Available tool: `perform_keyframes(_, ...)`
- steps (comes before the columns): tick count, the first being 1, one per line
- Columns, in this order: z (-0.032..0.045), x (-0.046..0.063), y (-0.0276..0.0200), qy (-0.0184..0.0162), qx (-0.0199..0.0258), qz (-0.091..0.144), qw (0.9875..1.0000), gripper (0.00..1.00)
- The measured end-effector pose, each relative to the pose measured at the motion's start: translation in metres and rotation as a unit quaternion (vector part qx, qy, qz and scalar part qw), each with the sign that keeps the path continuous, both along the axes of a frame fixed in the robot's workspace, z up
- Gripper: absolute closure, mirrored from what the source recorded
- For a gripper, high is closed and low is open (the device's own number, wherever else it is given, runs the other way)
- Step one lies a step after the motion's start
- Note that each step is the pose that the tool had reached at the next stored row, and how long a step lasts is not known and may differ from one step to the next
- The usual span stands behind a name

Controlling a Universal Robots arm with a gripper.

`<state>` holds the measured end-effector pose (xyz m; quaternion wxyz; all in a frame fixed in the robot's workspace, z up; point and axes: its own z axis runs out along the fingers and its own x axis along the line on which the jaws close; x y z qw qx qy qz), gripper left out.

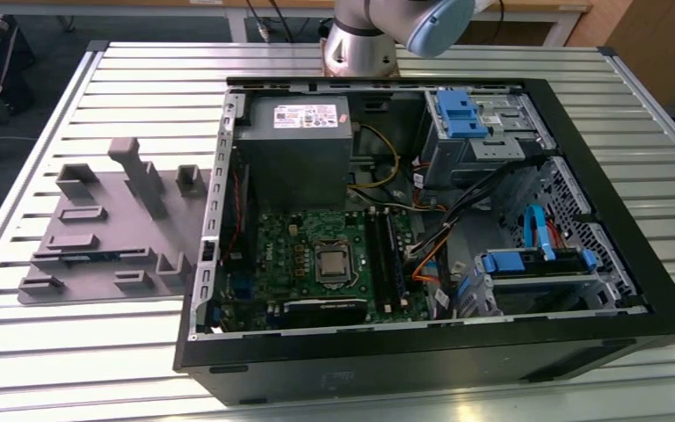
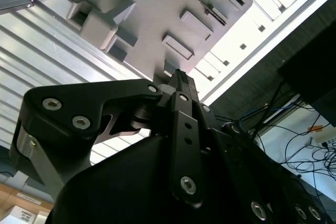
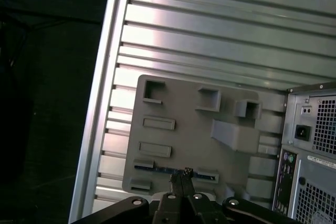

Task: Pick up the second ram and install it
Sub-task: 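Pick up the second ram and move it above second insertion slot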

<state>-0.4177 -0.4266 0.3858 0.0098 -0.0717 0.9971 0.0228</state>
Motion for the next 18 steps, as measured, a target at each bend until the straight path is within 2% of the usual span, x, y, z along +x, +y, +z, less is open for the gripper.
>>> perform_keyframes(18,0.0000,0.0000,0.0000,0.0000,0.0000,0.024,0.9997,0.89)
